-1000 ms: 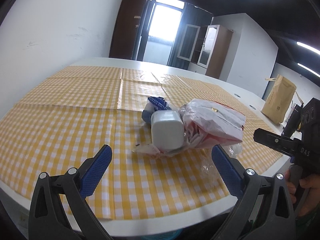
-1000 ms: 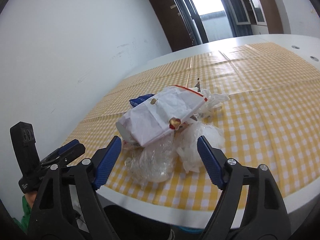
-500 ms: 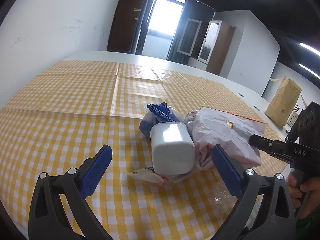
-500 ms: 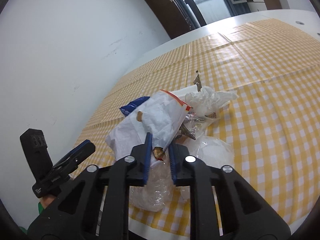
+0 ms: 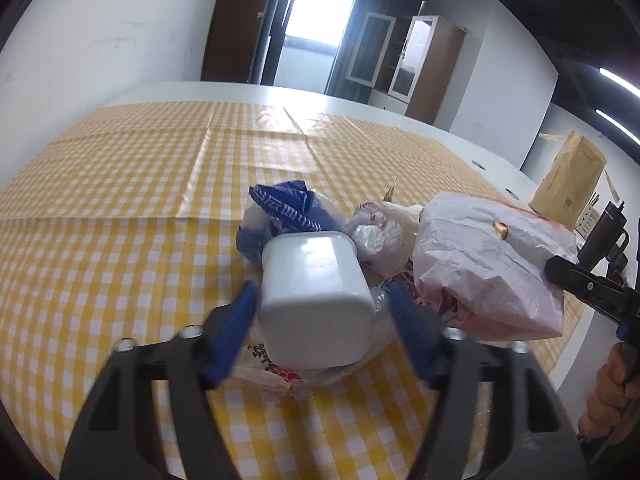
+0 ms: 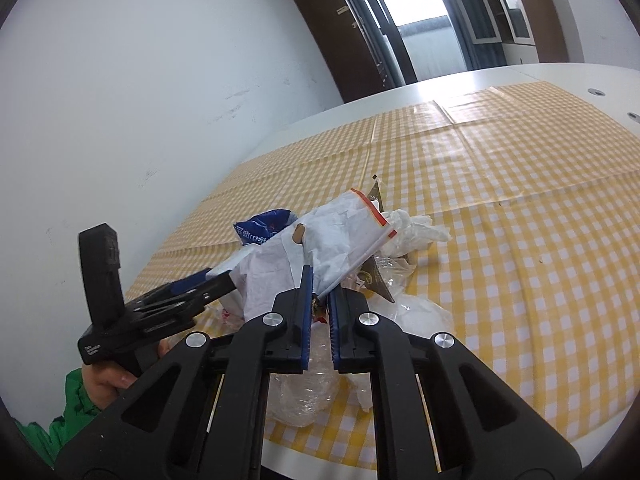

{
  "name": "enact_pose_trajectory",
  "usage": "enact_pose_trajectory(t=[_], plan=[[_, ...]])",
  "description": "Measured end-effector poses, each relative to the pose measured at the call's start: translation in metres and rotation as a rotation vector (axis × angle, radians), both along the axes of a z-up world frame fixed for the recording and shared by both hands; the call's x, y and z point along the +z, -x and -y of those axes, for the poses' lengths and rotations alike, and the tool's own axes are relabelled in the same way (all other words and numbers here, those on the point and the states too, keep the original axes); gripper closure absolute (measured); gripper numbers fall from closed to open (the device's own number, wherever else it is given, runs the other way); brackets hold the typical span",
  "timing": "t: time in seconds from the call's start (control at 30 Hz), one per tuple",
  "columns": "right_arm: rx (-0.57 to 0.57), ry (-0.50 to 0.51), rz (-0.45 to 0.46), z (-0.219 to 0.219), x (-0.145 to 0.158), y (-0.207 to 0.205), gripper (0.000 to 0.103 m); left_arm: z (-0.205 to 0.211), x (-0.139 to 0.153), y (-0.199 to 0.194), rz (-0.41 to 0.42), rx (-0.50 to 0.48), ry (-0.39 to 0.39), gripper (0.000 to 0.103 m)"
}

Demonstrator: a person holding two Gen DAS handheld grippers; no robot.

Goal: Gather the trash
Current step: 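Grasp the white plastic bottle with the left tool while the right tool grasps the white-red paper bag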

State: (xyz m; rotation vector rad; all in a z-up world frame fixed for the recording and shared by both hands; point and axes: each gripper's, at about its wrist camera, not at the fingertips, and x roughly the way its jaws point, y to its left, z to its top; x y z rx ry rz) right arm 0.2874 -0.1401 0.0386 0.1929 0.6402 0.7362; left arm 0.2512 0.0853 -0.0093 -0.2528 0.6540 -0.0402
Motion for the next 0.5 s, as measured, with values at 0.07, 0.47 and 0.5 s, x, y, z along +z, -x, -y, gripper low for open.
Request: enact_pose_trajectory(t=[0.07,0.47,0.5], plan=[[0.007,0.000,0.021,0.001,0.004,0.007,0.098,0.001,0.001,0.002,0.002,0.001,-0.007,0.045],[0.035,0.007,0.216,-0.010,0.045,0.064,0.099,0.009,0.037,0.058,0.103,0.037,-0.061,0.045],[0.034,0.009,0.231,-0.009,0.047,0.072,0.099,0.009,0.039,0.064,0.111,0.040,-0.063,0.045]])
